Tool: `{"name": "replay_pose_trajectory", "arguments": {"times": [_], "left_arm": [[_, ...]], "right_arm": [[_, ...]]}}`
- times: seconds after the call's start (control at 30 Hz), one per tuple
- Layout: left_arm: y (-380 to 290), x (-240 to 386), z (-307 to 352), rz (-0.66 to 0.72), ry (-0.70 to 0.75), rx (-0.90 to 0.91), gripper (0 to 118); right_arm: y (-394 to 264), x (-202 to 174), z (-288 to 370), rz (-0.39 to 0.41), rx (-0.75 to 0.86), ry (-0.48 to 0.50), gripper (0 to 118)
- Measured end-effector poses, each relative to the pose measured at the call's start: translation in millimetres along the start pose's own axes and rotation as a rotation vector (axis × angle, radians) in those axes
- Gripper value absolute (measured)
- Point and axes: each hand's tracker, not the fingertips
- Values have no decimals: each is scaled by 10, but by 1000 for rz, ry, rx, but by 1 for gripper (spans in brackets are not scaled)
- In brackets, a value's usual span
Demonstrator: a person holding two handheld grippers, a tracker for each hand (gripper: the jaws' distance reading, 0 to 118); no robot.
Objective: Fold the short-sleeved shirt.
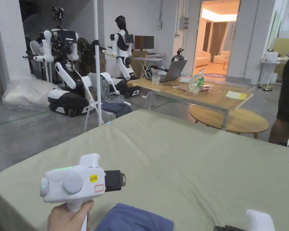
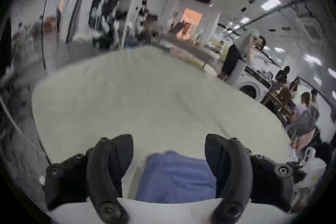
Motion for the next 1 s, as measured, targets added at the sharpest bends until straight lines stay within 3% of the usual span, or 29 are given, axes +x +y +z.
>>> {"name": "replay_pose_trajectory", "arguments": {"times": [0.17, 0.37, 0.43, 0.53, 0.57, 0.6, 0.67, 0.77, 0.93, 1.0], "left_arm": [[-81, 1029, 690, -227, -40, 235, 83], [-274, 2208, 1009, -283, -219, 336, 73], [-339, 2549, 1053, -328, -235, 361, 60], [-491, 3018, 1077, -371, -273, 375, 29], [-549, 3138, 1081, -393, -293, 377, 9], [-618, 3273, 1103, -411, -314, 391, 0], [-760, 3512, 1147, -455, -314, 432, 0], [-788, 3735, 1052, -560, -300, 391, 0], [-830, 3655, 1167, -444, -392, 413, 0], [-941, 3678, 1316, -418, -348, 439, 0]], "right_arm": [[61, 340, 757, 27, 166, -97, 0], [31, 736, 1783, 53, 321, -259, 0], [1, 874, 2076, 62, 353, -308, 0], [-62, 1053, 2403, 63, 405, -434, 0], [-91, 1101, 2495, 50, 430, -469, 0], [-122, 1155, 2578, 17, 450, -489, 0], [-161, 1262, 2656, -44, 469, -509, 0], [-194, 1352, 2726, -45, 445, -551, 0], [-224, 1309, 2839, 15, 475, -630, 0], [-232, 1221, 2877, 40, 494, -678, 0]]}}
